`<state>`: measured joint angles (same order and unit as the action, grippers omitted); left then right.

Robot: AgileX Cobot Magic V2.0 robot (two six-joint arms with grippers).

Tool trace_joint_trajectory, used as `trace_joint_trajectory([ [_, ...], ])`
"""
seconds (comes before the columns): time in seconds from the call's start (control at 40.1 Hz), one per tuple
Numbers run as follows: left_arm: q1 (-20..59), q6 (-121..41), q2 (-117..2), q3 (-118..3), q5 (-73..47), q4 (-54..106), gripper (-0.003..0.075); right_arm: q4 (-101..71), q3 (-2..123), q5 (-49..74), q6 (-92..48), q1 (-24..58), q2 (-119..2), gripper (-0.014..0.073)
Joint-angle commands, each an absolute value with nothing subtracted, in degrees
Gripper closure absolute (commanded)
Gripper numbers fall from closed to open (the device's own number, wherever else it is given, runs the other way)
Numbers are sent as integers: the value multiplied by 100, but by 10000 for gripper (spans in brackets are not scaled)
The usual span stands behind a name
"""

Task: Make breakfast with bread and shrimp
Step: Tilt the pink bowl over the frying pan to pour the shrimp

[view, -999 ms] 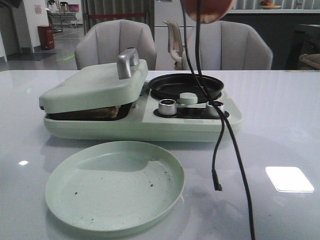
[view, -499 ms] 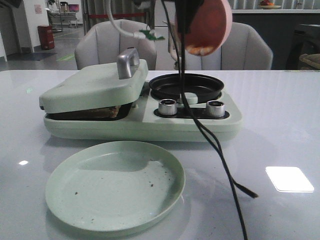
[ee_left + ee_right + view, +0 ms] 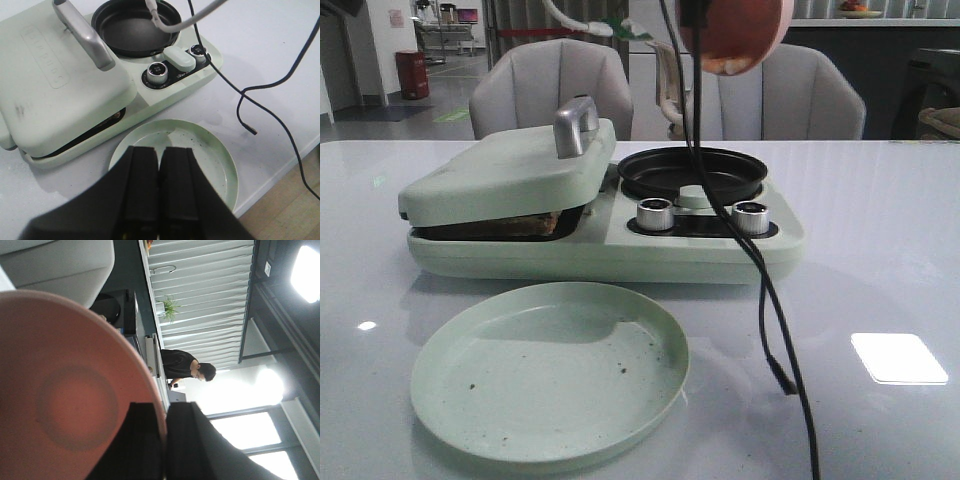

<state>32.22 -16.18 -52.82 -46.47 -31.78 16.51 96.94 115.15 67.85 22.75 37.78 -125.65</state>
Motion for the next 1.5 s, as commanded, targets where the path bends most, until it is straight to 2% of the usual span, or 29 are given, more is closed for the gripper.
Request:
trace_joint_trajectory([
  [0.0, 3256, -1570, -5200, -4803, -2752, 1751, 620, 9980, 11714, 6962, 2564, 3767, -12106, 550],
  [0.15, 3256, -1570, -5200, -4803, -2752, 1751, 620, 10312, 11556, 7138, 2137, 3779, -12459, 550],
  [0.899, 3256, -1570, -5200, -4803, -2752, 1751, 620, 10173, 11823, 7184, 2187, 3803, -12147, 550],
  [1.148, 3256, -1570, -5200, -4803, -2752, 1751, 620, 7240, 11655, 7531, 2116, 3500, -11122, 552],
  [1.473, 3256, -1570, -5200, -4803, -2752, 1751, 620, 3527, 9378, 6885, 1824, 1473, -9162, 552],
])
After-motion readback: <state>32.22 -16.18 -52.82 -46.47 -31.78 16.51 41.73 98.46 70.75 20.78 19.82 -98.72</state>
